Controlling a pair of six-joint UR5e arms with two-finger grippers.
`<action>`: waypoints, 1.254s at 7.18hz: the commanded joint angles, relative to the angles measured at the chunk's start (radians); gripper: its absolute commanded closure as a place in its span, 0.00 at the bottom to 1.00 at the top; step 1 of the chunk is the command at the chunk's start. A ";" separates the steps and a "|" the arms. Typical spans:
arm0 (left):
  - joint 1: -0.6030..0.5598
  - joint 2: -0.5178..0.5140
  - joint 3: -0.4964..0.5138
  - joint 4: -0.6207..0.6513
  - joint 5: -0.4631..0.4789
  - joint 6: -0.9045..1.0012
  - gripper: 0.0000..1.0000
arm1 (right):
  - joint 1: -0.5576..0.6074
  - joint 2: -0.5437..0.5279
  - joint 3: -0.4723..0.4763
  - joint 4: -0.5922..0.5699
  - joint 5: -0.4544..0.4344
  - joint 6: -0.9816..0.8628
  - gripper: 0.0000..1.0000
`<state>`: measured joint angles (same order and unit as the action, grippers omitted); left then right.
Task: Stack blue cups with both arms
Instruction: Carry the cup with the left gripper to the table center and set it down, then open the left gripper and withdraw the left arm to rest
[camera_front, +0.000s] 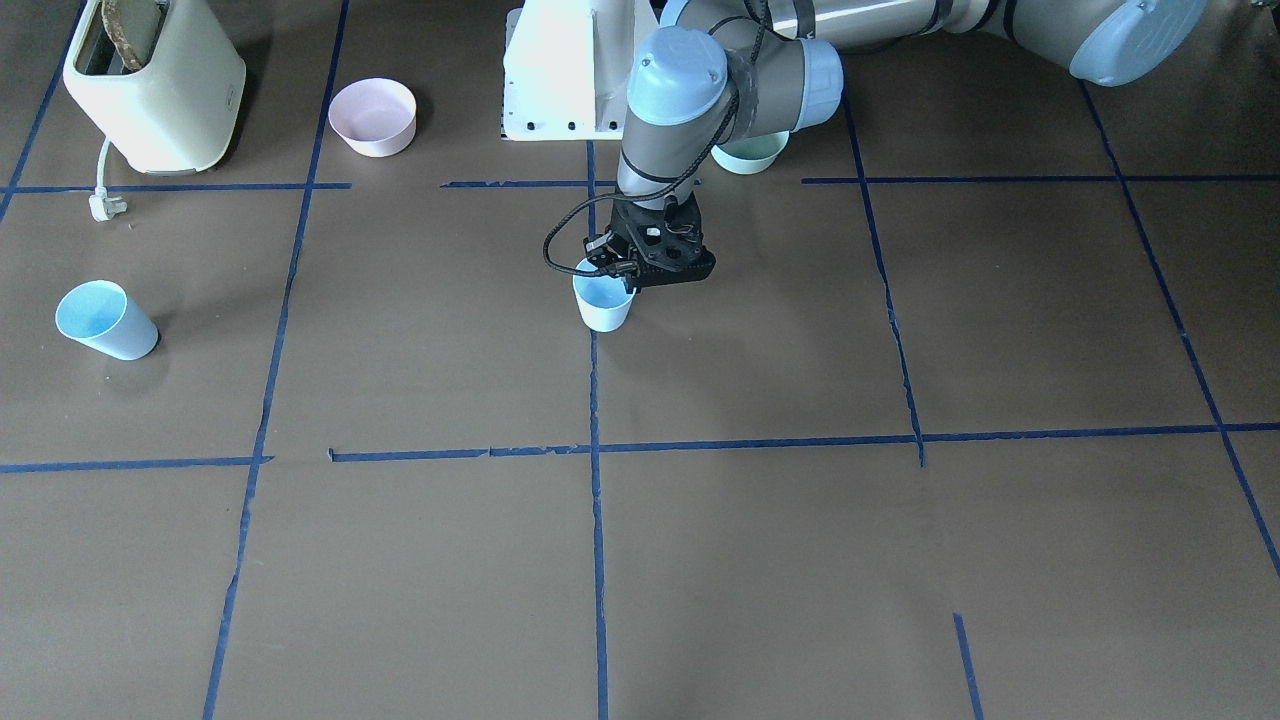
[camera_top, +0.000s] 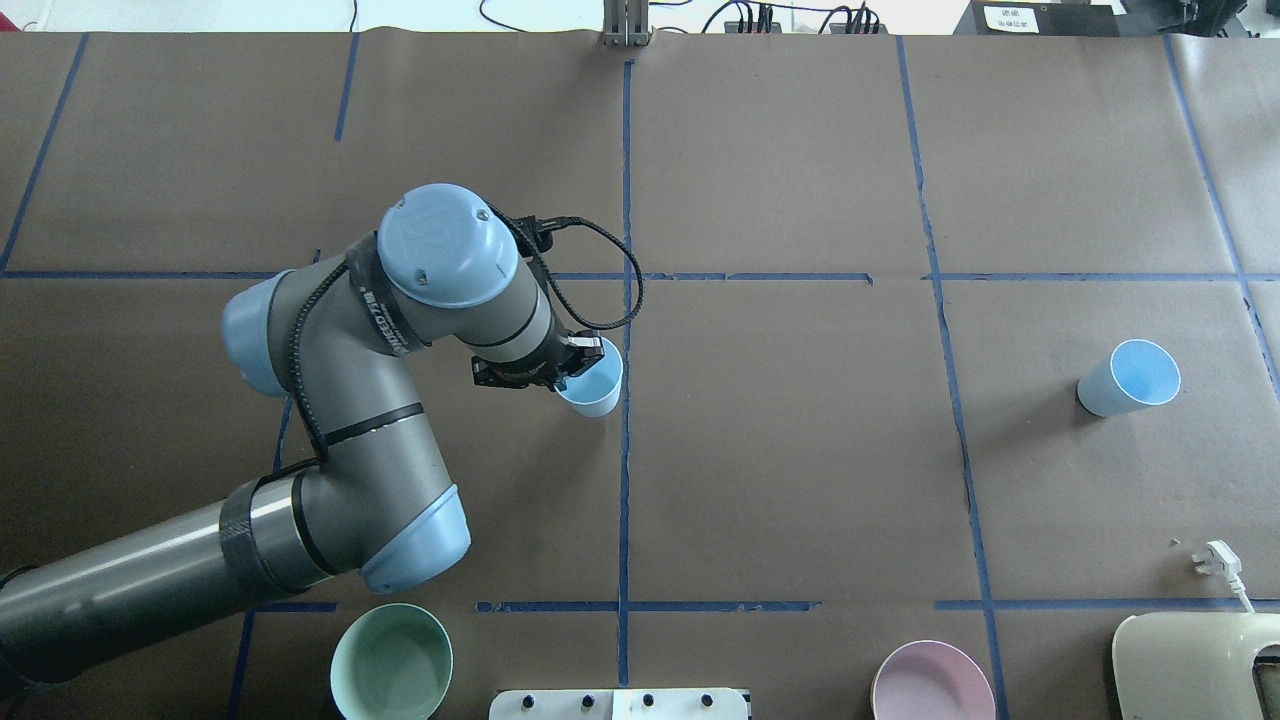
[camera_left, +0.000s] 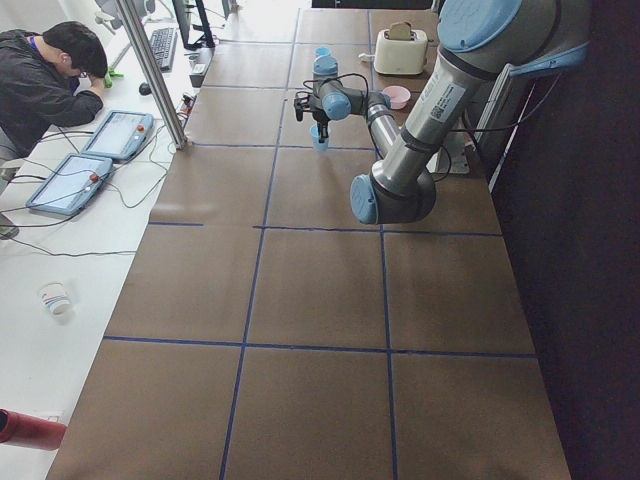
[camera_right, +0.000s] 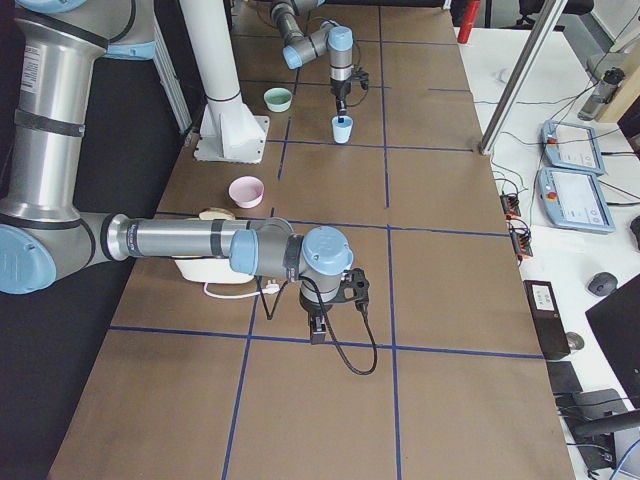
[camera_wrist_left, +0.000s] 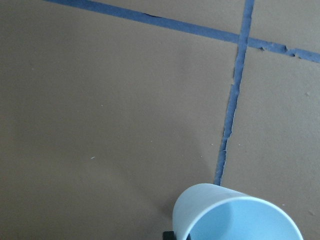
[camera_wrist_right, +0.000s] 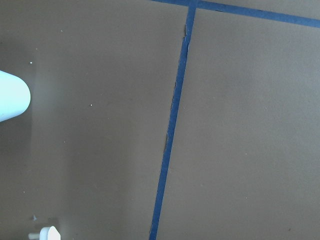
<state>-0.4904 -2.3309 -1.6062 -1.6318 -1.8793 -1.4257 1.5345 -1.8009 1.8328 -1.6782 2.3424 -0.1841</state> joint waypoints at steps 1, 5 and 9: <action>0.009 -0.007 0.011 -0.002 0.008 0.005 0.19 | -0.001 0.006 0.000 0.000 0.000 0.000 0.00; -0.097 0.049 -0.181 0.174 -0.076 0.181 0.00 | -0.001 0.044 0.014 0.000 0.008 0.005 0.00; -0.528 0.549 -0.385 0.199 -0.328 0.977 0.00 | -0.029 0.103 0.013 0.002 0.055 0.105 0.00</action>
<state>-0.8657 -1.9346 -1.9680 -1.4335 -2.1340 -0.7281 1.5255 -1.7023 1.8434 -1.6791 2.3945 -0.1455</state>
